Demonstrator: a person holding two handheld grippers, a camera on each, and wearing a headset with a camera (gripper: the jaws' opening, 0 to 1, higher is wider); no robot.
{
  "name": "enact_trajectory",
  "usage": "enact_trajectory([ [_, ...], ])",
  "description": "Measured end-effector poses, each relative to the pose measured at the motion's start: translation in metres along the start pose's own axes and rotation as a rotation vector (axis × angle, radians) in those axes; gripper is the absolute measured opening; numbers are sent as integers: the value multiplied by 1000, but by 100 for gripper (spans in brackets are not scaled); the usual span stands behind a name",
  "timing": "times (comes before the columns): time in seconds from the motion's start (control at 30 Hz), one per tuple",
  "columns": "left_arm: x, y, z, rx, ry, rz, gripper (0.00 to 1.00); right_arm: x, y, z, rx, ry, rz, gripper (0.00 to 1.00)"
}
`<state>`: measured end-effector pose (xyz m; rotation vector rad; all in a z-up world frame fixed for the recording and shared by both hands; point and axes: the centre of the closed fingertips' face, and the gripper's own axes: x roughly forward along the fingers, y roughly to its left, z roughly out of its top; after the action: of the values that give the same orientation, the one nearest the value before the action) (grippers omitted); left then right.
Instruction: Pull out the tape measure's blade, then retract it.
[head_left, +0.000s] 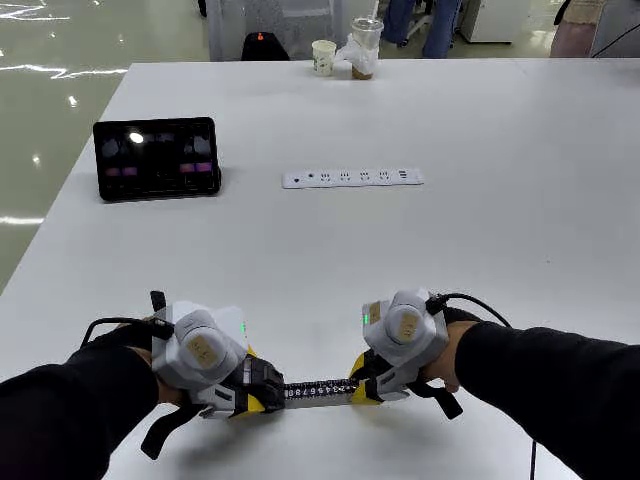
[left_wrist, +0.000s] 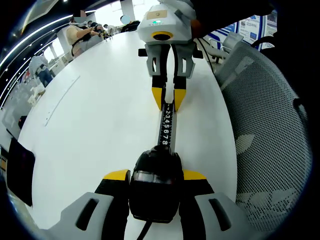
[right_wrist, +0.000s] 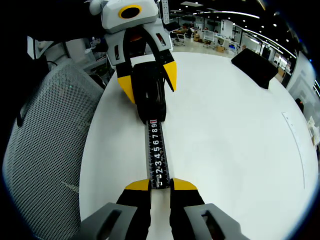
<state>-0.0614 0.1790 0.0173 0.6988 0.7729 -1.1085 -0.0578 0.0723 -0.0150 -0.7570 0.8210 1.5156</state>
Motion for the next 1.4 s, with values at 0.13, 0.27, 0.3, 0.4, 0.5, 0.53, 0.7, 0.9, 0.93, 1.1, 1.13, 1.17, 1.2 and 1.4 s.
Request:
enact_trajectory([
  [0.13,0,0,0,-1,-1,0,32,-2,0,-2,0,0,-1,10],
  [0.27,0,0,0,0,0,-1,32,-3,0,-5,4,3,-2,10],
  [0.3,0,0,0,0,0,-1,32,-4,0,-5,5,4,-2,10],
  [0.4,0,0,0,0,0,0,32,-4,0,-6,4,5,-3,10],
  [0.5,0,0,0,1,0,0,32,-4,-1,-6,-3,7,-2,10],
  [0.53,0,0,0,1,-1,1,32,-4,-1,-6,-4,7,-2,10],
  [0.7,0,0,0,1,-2,1,32,-5,-1,-8,0,13,-1,10],
  [0.9,1,-1,1,4,-4,4,32,-7,-2,-11,0,20,-4,10],
  [0.93,0,-1,1,4,-4,4,32,-7,-2,-12,0,20,-4,10],
  [1.1,0,-1,1,4,-9,5,32,-10,-2,-14,0,21,-3,10],
  [1.13,0,-1,1,5,-10,5,32,-11,-2,-15,0,22,-3,10],
  [1.17,0,-1,1,5,-10,5,32,-11,-1,-16,0,23,-4,10],
  [1.2,-1,-1,1,6,-10,5,32,-11,-1,-16,-1,22,-4,10],
  [1.4,-1,-1,1,5,-10,5,32,-13,0,-17,-1,23,-5,10],
])
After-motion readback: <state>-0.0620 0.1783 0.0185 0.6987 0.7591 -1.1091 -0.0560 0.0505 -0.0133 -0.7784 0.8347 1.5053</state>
